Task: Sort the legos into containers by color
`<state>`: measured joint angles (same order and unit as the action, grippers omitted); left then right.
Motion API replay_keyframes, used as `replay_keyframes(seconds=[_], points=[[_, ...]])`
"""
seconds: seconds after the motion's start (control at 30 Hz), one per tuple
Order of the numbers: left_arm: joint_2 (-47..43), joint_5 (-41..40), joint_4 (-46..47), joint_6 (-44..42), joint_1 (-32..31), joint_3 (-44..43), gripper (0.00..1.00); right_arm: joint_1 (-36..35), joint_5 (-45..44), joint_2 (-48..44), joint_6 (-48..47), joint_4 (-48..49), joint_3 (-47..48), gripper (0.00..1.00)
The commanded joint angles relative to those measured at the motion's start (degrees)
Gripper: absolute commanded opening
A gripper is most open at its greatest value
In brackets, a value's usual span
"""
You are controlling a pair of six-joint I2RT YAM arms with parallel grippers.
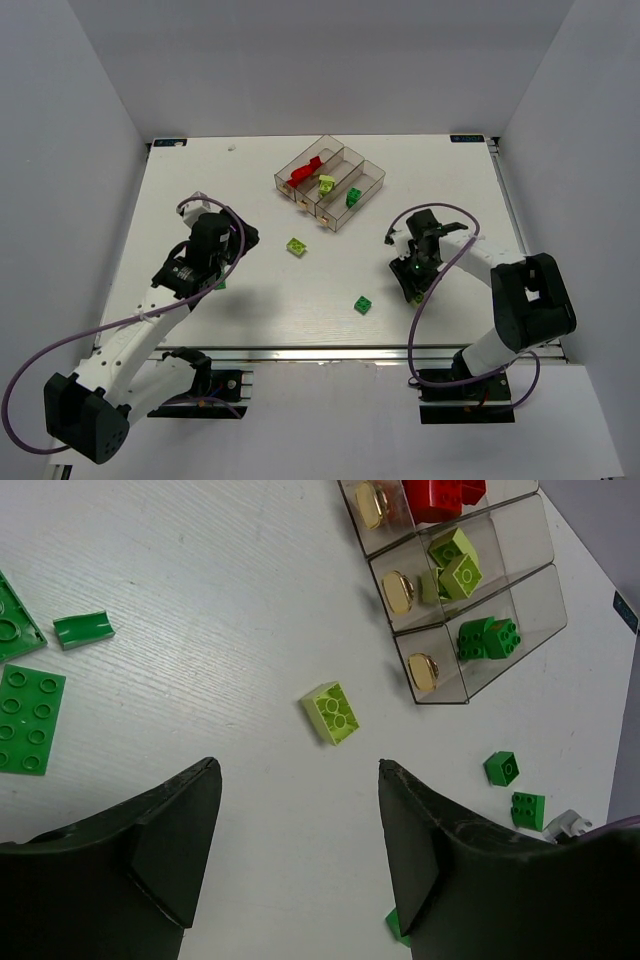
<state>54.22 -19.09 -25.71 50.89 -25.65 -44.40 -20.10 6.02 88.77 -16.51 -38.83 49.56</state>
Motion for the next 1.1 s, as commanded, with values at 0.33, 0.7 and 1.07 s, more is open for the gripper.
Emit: replay_keyframes(seconds=[0.33, 0.7, 1.07], points=[[-0.87, 0.81, 1.54, 1.22, 0.16, 1.95, 0.74, -0.56, -0.31, -2.81, -1.15, 2.79, 0.18, 0.17], [-0.87, 2.66, 4.09, 2.19, 0.07, 4.85, 0.74, -1.43, 17.17, -2.04, -8.18, 5.95, 18.89, 0.00], [0.80, 4.15, 7.96, 3.25, 0.16, 5.99, 0.74, -4.25, 20.44, 9.39, 2.86, 34.31, 31.64, 0.00]])
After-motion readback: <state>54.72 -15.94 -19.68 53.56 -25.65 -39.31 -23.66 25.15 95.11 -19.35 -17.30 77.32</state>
